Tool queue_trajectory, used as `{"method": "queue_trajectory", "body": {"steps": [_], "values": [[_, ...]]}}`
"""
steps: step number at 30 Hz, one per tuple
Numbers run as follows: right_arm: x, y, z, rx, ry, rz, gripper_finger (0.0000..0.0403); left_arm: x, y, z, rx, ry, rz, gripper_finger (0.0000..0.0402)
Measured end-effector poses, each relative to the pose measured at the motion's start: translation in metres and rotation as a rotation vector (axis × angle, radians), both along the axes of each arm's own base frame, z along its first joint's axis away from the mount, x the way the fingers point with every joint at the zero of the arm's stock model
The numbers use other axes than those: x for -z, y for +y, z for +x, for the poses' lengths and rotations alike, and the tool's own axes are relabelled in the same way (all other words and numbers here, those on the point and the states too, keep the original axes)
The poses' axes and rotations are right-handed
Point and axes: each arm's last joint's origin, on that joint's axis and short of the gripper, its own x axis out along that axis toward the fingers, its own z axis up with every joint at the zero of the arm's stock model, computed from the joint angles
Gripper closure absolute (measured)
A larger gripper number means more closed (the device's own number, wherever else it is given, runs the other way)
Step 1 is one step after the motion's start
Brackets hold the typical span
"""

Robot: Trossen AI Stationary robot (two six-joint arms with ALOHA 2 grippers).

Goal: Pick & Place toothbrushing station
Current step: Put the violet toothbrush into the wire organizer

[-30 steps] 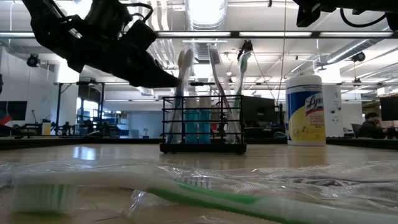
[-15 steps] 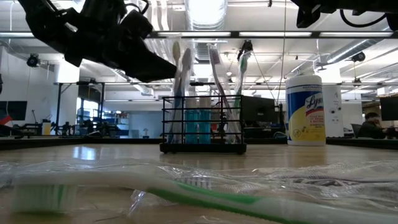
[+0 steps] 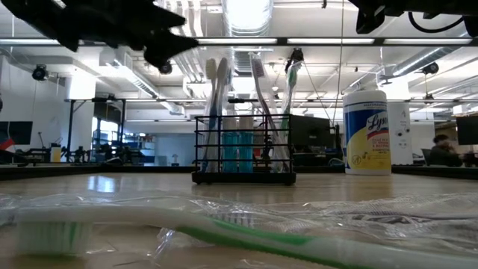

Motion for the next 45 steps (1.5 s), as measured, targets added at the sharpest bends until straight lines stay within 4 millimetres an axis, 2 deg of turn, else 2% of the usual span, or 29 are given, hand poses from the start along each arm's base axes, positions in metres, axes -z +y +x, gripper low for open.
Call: {"method": "queue_trajectory", "body": {"steps": [6,11,14,20,21,26,31,34,39,42,45], "values": [[0.000,0.000,0.000,0.000,0.003,-0.001,0.0392,-0.027,-0.003,-0.047,0.001,-0.049,0.026,0.0092],[0.001,0.000,0.000,0.000,0.005,-0.002,0.0392,-0.029,-0.004,-0.087,-0.034,0.006,0.046,0.0119],[0.002,0.000,0.000,-0.005,0.018,0.018,0.0392,-0.025,-0.005,-0.100,-0.062,0.022,0.030,0.0175],[0.004,0.000,0.000,-0.016,0.031,0.104,0.0392,-0.007,-0.005,-0.110,-0.067,-0.043,0.039,0.0367],[0.004,0.000,0.001,-0.018,0.036,0.119,0.0392,0.000,-0.005,-0.109,-0.068,-0.054,0.044,0.0383],[0.000,0.005,0.010,-0.018,0.150,0.200,0.0392,0.029,-0.005,-0.110,-0.085,-0.101,0.062,0.0388],[-0.016,0.020,0.030,0.053,0.502,0.233,0.0392,0.046,-0.004,-0.114,-0.104,-0.107,0.076,0.0396],[-0.028,0.032,0.041,0.099,0.658,0.227,0.0392,0.045,-0.004,-0.119,-0.113,-0.151,0.076,0.0397],[-0.044,0.059,0.057,0.025,0.892,0.287,0.0392,0.048,-0.005,-0.126,-0.114,-0.149,0.065,0.0396],[-0.047,0.075,0.064,0.042,1.004,0.356,0.0392,0.050,-0.005,-0.128,-0.112,-0.128,0.043,0.0394],[-0.043,0.092,0.074,0.012,1.111,0.433,0.0392,0.050,-0.005,-0.128,-0.115,-0.129,0.011,0.0393]]}}
